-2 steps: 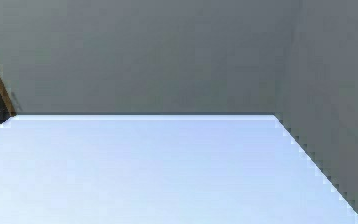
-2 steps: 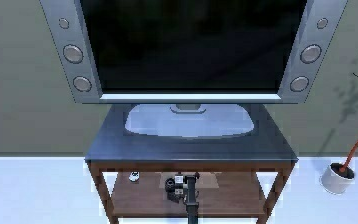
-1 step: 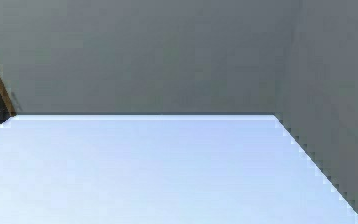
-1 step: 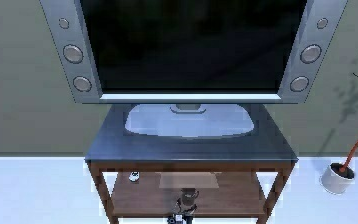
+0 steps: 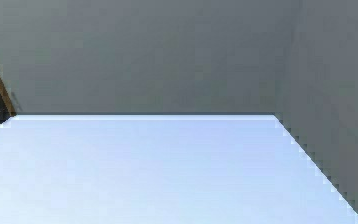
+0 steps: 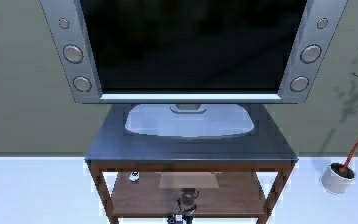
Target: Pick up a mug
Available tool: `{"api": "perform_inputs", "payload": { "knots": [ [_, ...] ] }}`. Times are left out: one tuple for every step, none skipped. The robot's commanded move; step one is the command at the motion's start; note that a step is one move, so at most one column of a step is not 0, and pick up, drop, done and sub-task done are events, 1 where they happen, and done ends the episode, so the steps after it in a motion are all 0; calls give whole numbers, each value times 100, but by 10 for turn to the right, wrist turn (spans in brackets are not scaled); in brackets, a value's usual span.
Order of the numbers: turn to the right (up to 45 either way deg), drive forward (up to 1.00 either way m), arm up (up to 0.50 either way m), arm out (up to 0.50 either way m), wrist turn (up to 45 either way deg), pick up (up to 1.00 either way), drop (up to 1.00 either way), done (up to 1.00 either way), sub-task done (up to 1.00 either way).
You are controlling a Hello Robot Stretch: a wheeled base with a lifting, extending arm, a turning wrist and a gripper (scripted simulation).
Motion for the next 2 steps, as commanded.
{"api": "perform_inputs", "payload": {
  "knots": [
    [0,0,10,0,0,0,0,0,0],
    [0,0,0,0,0,0,0,100,0]
  ]
}}
